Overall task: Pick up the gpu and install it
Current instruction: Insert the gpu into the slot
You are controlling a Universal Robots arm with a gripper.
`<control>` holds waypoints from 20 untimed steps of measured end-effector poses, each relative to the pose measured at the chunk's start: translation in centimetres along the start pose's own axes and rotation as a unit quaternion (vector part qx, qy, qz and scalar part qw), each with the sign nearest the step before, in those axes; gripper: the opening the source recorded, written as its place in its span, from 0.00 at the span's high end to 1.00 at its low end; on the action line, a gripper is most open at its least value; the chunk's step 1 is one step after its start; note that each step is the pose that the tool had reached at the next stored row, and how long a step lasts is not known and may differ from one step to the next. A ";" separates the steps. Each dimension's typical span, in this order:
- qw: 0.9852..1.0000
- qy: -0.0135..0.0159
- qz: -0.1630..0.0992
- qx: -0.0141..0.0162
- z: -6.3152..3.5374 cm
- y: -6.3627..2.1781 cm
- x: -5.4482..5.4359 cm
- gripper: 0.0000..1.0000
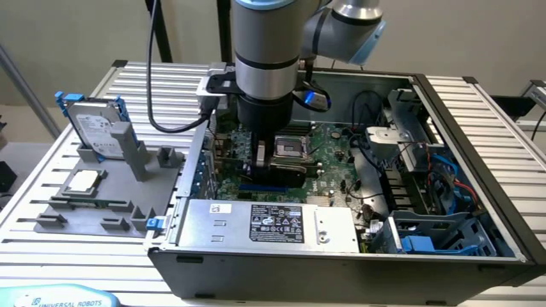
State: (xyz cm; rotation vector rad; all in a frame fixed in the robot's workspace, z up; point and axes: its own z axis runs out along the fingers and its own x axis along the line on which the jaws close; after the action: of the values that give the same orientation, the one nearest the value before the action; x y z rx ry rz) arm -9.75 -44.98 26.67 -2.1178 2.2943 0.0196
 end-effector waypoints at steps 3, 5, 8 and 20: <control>1.000 0.000 0.002 0.000 0.07 0.00 0.0 0.73; 1.000 0.000 0.002 0.000 0.08 0.00 0.0 0.73; 1.000 0.000 0.002 0.000 0.08 0.00 0.0 0.73; 1.000 0.000 -0.014 0.000 0.25 0.05 -0.2 0.73</control>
State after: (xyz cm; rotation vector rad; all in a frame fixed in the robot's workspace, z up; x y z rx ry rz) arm -9.79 -44.74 26.42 -2.1501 2.2638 0.0203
